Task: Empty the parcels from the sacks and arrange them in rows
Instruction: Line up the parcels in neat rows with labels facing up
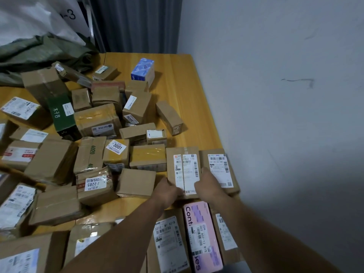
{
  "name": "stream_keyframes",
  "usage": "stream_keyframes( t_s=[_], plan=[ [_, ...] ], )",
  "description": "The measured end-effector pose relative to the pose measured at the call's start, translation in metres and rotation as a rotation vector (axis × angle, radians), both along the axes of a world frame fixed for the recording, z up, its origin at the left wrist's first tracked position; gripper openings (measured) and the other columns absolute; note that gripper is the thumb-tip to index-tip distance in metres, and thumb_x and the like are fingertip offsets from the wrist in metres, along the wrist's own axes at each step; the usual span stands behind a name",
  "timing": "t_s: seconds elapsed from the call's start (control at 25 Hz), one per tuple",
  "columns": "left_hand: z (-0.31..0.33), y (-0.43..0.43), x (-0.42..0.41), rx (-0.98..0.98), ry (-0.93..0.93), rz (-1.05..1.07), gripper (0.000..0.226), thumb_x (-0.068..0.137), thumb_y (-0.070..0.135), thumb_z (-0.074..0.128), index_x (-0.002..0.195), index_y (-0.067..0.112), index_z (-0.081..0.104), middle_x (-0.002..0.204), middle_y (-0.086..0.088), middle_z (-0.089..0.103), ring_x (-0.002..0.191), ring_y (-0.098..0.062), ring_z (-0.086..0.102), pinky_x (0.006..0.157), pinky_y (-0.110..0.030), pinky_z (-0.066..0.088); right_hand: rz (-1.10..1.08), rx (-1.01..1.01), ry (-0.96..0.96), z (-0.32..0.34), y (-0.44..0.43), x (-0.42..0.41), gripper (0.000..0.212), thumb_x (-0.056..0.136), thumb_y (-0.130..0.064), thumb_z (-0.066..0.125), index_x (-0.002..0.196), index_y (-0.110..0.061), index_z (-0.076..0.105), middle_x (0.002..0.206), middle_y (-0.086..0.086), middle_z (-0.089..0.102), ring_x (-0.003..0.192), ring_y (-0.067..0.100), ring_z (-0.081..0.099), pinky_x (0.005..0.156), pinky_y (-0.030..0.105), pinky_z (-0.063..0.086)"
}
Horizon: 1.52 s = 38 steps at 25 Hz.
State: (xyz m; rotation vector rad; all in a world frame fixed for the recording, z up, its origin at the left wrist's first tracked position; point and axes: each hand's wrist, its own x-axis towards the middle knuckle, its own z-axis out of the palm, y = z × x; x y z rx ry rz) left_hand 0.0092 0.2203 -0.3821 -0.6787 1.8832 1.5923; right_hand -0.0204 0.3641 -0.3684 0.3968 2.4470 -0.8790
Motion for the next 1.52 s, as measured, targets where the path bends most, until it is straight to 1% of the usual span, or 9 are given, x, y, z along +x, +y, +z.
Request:
stream_keyframes(
  t_s=[0.12, 0.2, 0.32, 0.48, 0.6, 0.72, 0.84, 1.2, 1.52],
  plan=[
    [-0.003, 0.003, -0.003, 0.008, 0.002, -0.089, 0.028, 0.087, -0.003, 0.062, 0.098, 0.022, 0.066, 0.111, 0.0, 0.071, 0.096, -0.013, 0.065, 0.091, -0.032, 0.053, 0.071, 0.058, 0.038, -0.013, 0.005, 0.005, 0.031, 0.09, 0.003, 0.05, 0.118, -0.011, 0.048, 0.122, 0.009, 0.058, 0.105, 0.028, 0.062, 0.079, 0.037, 0.056],
    [-0.004, 0.003, -0.008, -0.019, 0.019, -0.126, 0.033, 0.087, -0.003, 0.062, 0.114, 0.015, 0.068, 0.114, -0.001, 0.07, 0.097, -0.013, 0.063, 0.083, -0.026, 0.051, 0.098, 0.083, 0.083, -0.016, 0.008, 0.005, 0.032, 0.089, 0.003, 0.052, 0.118, -0.01, 0.052, 0.12, 0.008, 0.059, 0.107, 0.028, 0.061, 0.083, 0.04, 0.057],
    [-0.008, 0.005, -0.011, -0.05, 0.024, -0.103, 0.041, 0.092, 0.006, 0.066, 0.131, 0.012, 0.056, 0.125, -0.002, 0.064, 0.11, -0.015, 0.058, 0.092, -0.028, 0.046, 0.165, 0.194, 0.145, -0.017, 0.019, 0.003, 0.025, 0.089, -0.001, 0.056, 0.113, -0.01, 0.057, 0.116, 0.01, 0.057, 0.113, 0.029, 0.054, 0.089, 0.039, 0.053],
    [-0.018, 0.009, -0.014, -0.124, -0.007, -0.101, 0.051, 0.093, 0.016, 0.068, 0.138, 0.012, 0.045, 0.133, -0.005, 0.059, 0.123, -0.024, 0.055, 0.097, -0.031, 0.045, 0.209, 0.35, 0.126, -0.017, 0.033, 0.002, 0.047, 0.093, -0.019, 0.059, 0.138, -0.017, 0.047, 0.14, 0.012, 0.042, 0.131, 0.032, 0.034, 0.106, 0.042, 0.037],
    [-0.03, 0.011, -0.022, -0.173, -0.013, -0.047, 0.048, 0.093, 0.021, 0.067, 0.135, 0.011, 0.047, 0.134, -0.008, 0.062, 0.118, -0.026, 0.061, 0.102, -0.042, 0.05, 0.07, 0.415, 0.086, -0.026, 0.05, -0.001, 0.06, 0.091, -0.031, 0.058, 0.147, -0.024, 0.037, 0.152, 0.015, 0.028, 0.14, 0.037, 0.025, 0.113, 0.051, 0.032],
    [-0.041, 0.014, -0.029, -0.135, 0.0, 0.012, 0.051, 0.093, 0.019, 0.067, 0.137, 0.011, 0.044, 0.132, -0.008, 0.063, 0.114, -0.026, 0.064, 0.098, -0.046, 0.053, 0.007, 0.409, -0.005, -0.042, 0.071, -0.003, 0.064, 0.086, -0.044, 0.059, 0.143, -0.025, 0.039, 0.144, 0.017, 0.035, 0.135, 0.038, 0.033, 0.111, 0.054, 0.035],
    [-0.044, 0.018, -0.03, -0.131, 0.003, 0.003, 0.051, 0.092, 0.011, 0.067, 0.137, 0.012, 0.042, 0.133, -0.006, 0.063, 0.119, -0.025, 0.062, 0.101, -0.046, 0.051, 0.019, 0.369, -0.021, -0.049, 0.079, -0.006, 0.069, 0.087, -0.046, 0.062, 0.146, -0.024, 0.035, 0.138, 0.016, 0.042, 0.128, 0.036, 0.042, 0.107, 0.051, 0.041],
    [-0.043, 0.019, -0.022, -0.142, -0.058, -0.047, 0.051, 0.09, 0.006, 0.069, 0.135, 0.01, 0.044, 0.132, -0.007, 0.063, 0.117, -0.027, 0.063, 0.099, -0.045, 0.053, 0.007, 0.438, 0.02, -0.054, 0.09, -0.004, 0.06, 0.088, -0.031, 0.057, 0.144, -0.022, 0.038, 0.127, 0.016, 0.049, 0.116, 0.036, 0.052, 0.099, 0.048, 0.049],
    [-0.06, 0.018, -0.017, -0.143, -0.05, -0.093, 0.05, 0.088, 0.024, 0.072, 0.131, 0.013, 0.048, 0.125, -0.004, 0.068, 0.105, -0.021, 0.069, 0.092, -0.043, 0.057, -0.007, 0.388, 0.044, -0.054, 0.094, -0.001, 0.054, 0.087, -0.019, 0.057, 0.139, -0.02, 0.043, 0.122, 0.015, 0.047, 0.111, 0.036, 0.055, 0.094, 0.05, 0.053]
  ],
)
